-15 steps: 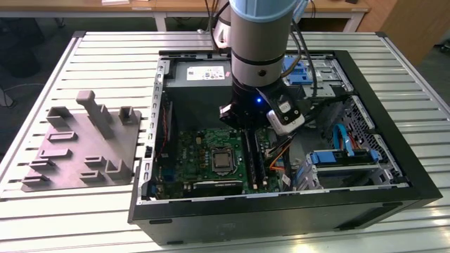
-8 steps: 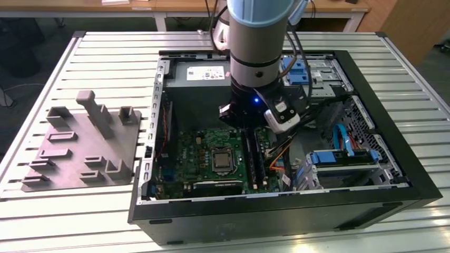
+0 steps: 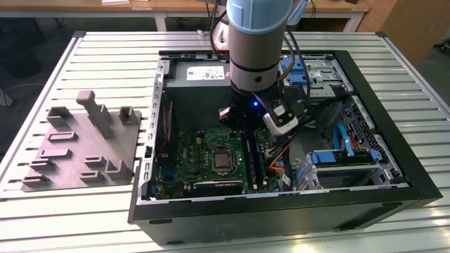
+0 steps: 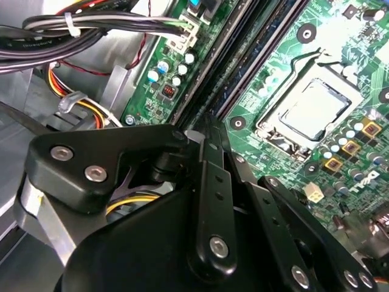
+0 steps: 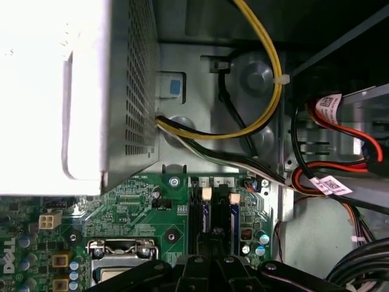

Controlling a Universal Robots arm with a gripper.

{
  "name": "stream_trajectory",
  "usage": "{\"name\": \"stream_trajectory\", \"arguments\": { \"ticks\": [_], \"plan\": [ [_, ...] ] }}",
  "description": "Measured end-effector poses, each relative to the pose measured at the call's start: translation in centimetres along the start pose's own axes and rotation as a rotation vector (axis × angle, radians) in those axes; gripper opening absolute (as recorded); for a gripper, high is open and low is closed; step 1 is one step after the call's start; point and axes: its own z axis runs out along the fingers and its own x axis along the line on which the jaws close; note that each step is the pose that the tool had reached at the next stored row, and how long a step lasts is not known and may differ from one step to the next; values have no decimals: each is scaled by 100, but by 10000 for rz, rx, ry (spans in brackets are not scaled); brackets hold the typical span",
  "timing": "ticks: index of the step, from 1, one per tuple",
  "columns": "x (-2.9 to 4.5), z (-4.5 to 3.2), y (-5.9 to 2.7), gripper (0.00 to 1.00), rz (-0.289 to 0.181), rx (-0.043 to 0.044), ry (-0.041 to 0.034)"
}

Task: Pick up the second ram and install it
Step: 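Press down the second ram until it locks into place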

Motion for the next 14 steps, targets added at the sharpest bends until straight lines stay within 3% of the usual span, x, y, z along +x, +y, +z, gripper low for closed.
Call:
{"name": "stream_trajectory", "arguments": {
  "ticks": [4, 8, 14],
  "plan": [
    [0, -1, 1, 11, 0, 1, -6],
    [-8, -96, 4, 11, -2, 21, -21],
    [-8, -101, -148, 11, -21, 254, -20]
  ]
}}
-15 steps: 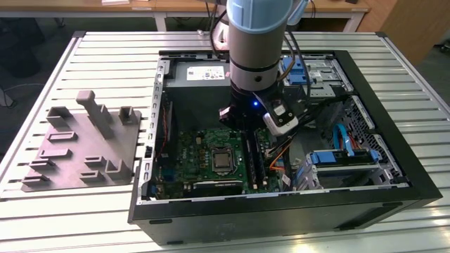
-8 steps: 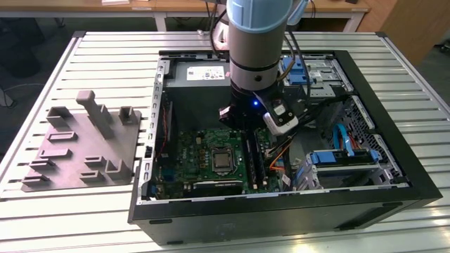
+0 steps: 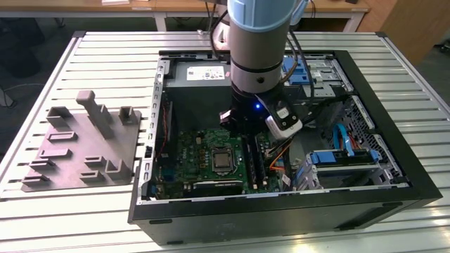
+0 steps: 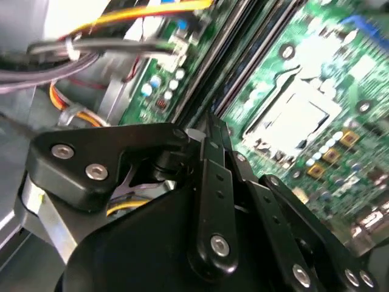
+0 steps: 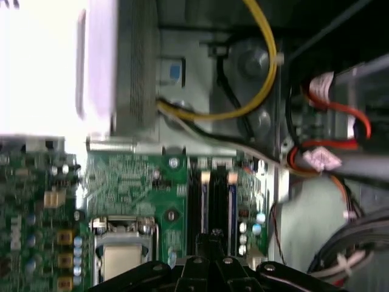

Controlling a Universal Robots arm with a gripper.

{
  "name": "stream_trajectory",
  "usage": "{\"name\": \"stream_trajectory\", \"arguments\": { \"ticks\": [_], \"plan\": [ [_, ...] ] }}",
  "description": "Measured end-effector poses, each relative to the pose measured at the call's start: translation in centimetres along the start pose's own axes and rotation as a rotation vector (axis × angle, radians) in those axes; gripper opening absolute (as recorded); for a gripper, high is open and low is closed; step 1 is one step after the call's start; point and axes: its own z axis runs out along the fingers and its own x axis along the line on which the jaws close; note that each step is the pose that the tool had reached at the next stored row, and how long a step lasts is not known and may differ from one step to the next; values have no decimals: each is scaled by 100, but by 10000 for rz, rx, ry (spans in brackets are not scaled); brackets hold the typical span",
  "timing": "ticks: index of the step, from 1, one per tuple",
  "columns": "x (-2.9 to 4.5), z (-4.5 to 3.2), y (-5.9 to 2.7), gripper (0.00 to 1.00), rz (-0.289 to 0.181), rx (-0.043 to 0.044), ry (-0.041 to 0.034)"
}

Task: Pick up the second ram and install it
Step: 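Press down the second ram until it locks into place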

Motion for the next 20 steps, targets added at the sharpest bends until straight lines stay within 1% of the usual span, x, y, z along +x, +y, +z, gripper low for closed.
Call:
{"name": "stream_trajectory", "arguments": {
  "ticks": [4, 6, 10, 13, 15, 20],
  "plan": [
    [0, 3, -125, 11, -13, 148, 0],
    [0, 6, -197, 11, -16, 195, -1],
    [1, 17, -343, 11, -21, 257, 0],
    [2, 33, -434, 11, -29, 345, 1],
    [4, 54, -464, 11, -31, 372, 1],
    [9, 114, -475, 11, -35, 415, 9]
  ]
}}
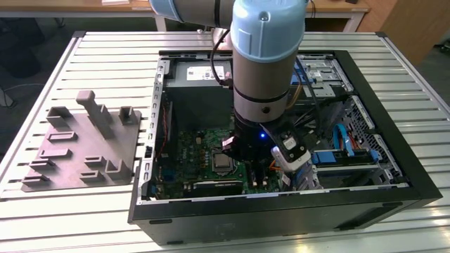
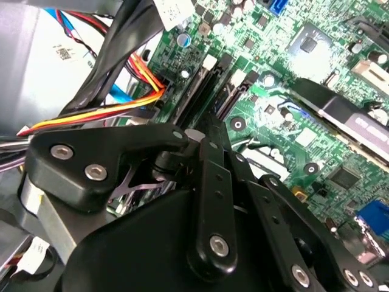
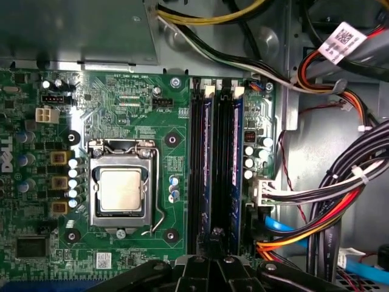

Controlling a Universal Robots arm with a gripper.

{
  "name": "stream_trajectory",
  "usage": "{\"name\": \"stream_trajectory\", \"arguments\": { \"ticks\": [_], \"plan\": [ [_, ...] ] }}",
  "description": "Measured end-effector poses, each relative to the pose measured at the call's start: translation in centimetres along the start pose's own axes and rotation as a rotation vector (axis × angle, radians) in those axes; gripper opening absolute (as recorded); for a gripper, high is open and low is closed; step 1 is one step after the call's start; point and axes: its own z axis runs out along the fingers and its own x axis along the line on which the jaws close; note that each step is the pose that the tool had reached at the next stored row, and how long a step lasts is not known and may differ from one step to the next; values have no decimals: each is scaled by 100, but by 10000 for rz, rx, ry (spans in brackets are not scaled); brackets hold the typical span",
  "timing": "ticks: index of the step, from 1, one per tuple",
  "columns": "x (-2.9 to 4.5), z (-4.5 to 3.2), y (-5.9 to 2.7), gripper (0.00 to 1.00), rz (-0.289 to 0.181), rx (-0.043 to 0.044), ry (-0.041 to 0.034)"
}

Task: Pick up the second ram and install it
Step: 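Press down the second ram until it locks into place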

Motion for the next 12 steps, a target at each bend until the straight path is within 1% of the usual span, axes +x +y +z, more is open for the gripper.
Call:
{"name": "stream_trajectory", "arguments": {
  "ticks": [4, 5, 6, 8, 9, 10, 12],
  "plan": [
    [0, 6, 1, 11, -2, 11, -3],
    [-1, -7, 1, 11, 0, 3, -9],
    [-4, -30, 4, 11, 3, -25, -18],
    [-8, -93, -1, 11, 0, 11, -9],
    [-9, -102, 3, 11, -1, 13, -9],
    [-9, -102, 21, 11, -1, 23, -11],
    [-9, -108, 87, 11, -6, 78, -8]
  ]
}}
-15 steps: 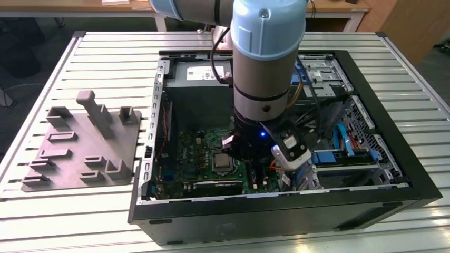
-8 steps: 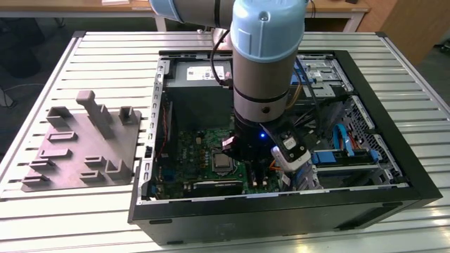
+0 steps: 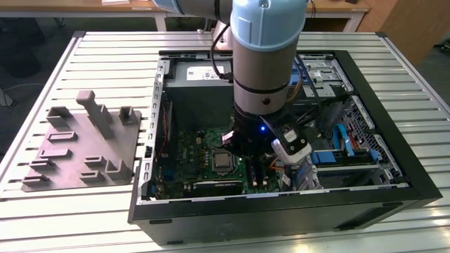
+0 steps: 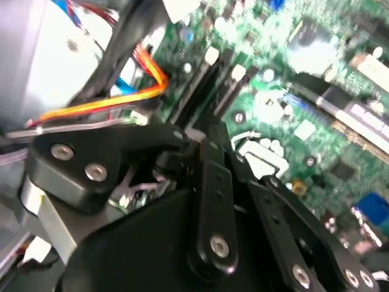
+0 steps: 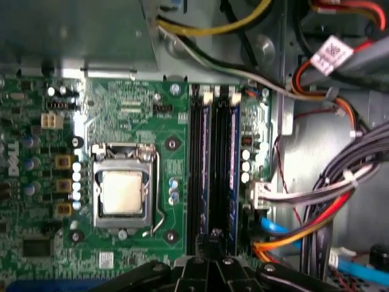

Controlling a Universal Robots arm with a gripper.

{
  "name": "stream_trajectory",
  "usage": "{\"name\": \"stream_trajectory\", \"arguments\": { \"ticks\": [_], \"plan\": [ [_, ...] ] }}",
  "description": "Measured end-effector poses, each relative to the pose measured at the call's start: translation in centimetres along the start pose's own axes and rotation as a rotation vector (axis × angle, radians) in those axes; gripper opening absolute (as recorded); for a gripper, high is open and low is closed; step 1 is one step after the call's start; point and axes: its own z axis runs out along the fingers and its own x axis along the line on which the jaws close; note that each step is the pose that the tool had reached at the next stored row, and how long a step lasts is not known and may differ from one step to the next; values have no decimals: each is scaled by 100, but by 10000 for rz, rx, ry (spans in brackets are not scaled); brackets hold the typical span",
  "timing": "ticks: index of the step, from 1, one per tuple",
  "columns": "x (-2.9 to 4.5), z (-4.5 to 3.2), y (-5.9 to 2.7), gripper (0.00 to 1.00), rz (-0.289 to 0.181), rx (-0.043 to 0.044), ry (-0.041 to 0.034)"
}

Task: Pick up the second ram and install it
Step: 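Press down the second ram until it locks into place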

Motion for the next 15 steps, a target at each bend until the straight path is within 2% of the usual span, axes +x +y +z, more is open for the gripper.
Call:
{"name": "stream_trajectory", "arguments": {
  "ticks": [6, 9, 15],
  "plan": [
    [0, -8, 253, 11, -4, 49, 0],
    [-3, -28, 288, 11, -6, 61, 1],
    [-24, -295, 275, 11, -5, 61, 0]
  ]
}}
